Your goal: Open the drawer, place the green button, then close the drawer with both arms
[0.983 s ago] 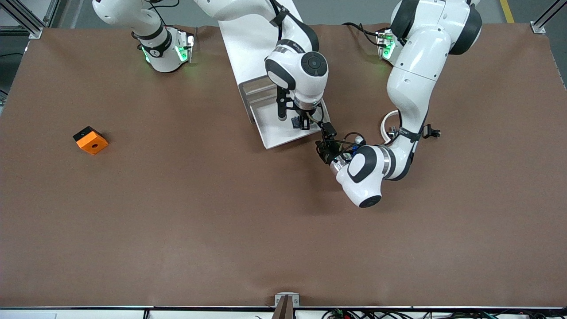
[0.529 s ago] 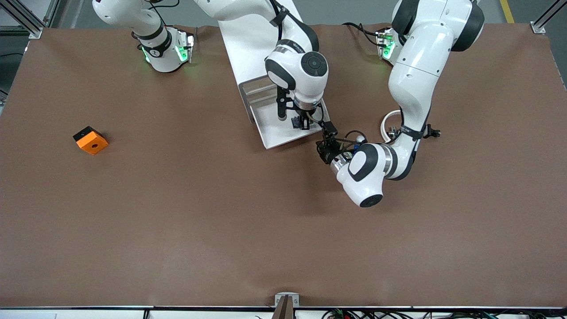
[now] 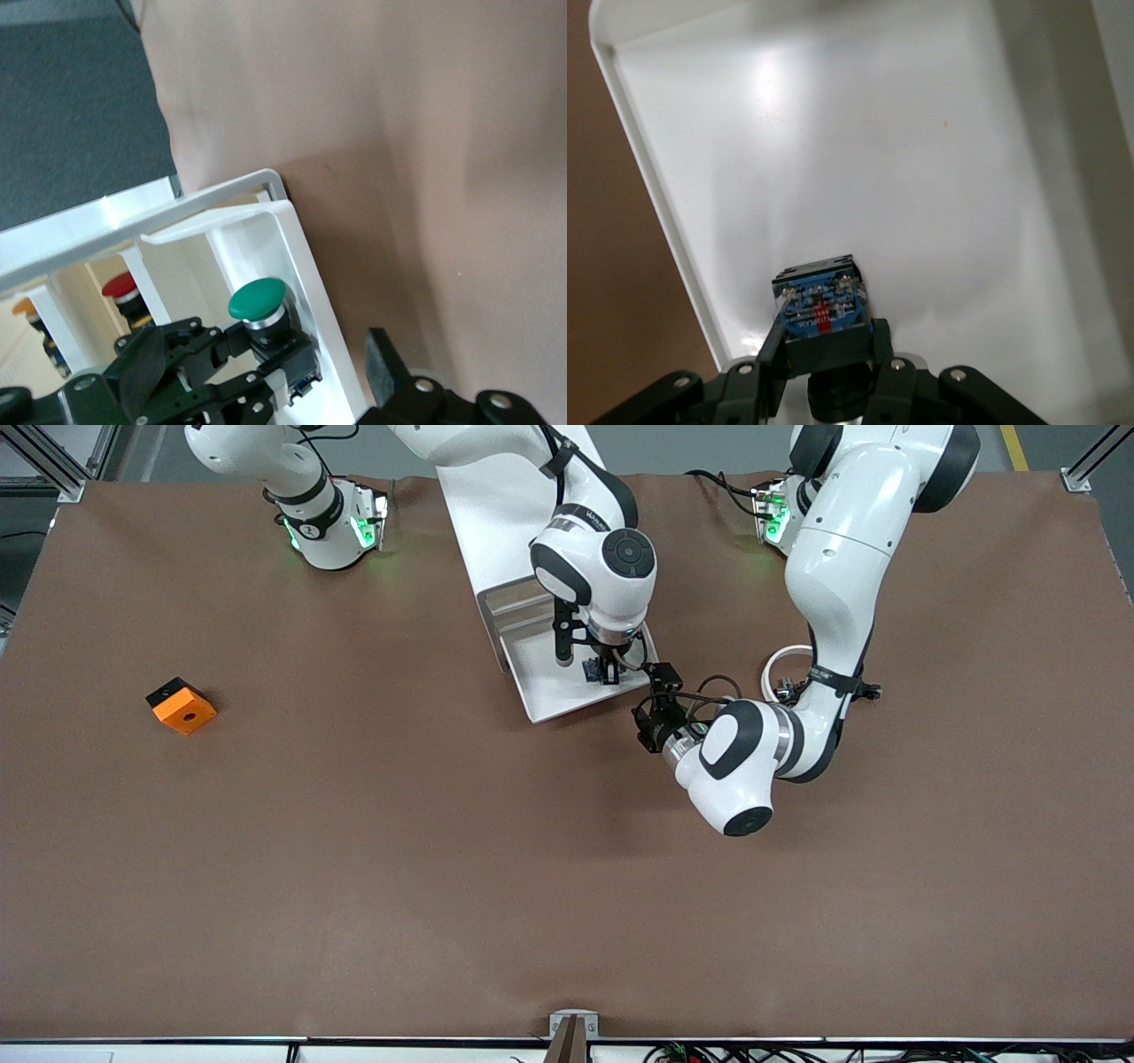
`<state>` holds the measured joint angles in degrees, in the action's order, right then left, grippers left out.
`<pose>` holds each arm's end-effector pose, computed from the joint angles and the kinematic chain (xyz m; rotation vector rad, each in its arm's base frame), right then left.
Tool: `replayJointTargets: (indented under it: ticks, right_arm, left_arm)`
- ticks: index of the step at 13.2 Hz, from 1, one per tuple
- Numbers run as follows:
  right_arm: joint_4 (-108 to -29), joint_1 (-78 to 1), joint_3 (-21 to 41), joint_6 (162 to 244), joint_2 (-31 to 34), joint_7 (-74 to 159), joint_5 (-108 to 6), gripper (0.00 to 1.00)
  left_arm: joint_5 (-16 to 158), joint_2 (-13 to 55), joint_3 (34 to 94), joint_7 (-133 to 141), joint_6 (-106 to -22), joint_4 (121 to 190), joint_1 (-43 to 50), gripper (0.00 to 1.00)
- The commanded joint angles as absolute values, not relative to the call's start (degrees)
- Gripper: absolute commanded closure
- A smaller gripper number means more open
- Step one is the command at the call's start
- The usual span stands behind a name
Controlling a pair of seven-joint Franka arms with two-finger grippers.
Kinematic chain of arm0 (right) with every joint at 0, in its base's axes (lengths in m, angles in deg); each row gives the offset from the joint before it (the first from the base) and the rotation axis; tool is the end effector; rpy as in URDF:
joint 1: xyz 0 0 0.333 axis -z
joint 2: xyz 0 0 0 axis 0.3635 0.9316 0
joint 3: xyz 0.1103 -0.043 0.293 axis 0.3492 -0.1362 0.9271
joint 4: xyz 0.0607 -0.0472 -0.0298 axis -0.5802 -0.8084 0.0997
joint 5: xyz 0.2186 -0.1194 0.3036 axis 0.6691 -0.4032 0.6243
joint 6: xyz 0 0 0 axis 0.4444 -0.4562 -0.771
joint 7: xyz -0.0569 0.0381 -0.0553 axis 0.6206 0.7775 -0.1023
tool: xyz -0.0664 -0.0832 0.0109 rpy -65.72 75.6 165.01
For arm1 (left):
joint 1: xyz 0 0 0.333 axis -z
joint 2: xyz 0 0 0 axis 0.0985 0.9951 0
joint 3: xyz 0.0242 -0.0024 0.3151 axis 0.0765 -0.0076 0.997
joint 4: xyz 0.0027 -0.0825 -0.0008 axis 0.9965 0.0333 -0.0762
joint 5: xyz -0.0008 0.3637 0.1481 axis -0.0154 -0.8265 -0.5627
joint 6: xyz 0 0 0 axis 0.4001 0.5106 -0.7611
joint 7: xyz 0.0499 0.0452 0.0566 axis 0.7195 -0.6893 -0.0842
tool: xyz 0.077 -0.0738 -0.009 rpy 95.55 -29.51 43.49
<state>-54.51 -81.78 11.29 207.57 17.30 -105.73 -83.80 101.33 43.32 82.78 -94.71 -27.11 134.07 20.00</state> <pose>0.3832 0.5975 0.2692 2.2026 -2.1430 -0.0081 0.5546 -0.3486 0.2129 -1.7290 -1.7218 1.2644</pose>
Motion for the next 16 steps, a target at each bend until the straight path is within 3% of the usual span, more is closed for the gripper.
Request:
replayJointTargets:
  ticks: [1, 11, 16]
  right_arm:
    - [-53.65, -82.66, 10.68, 205.87, 18.51, -106.59, -84.18, 1.00]
    - [-53.65, -82.66, 10.68, 204.54, 18.42, -106.42, -84.10, 1.00]
    - [-53.65, -83.10, 10.68, 204.55, 18.42, -106.07, -84.01, 1.00]
  left_arm:
    - [97.86, 40.24, 82.02, -90.95, -26.85, 135.33, 19.75, 0.00]
    - [83.98, 34.27, 81.84, -60.38, -27.46, 139.63, 16.58, 0.00]
    - [75.10, 31.19, 81.84, -40.26, -32.99, 143.41, 12.55, 0.00]
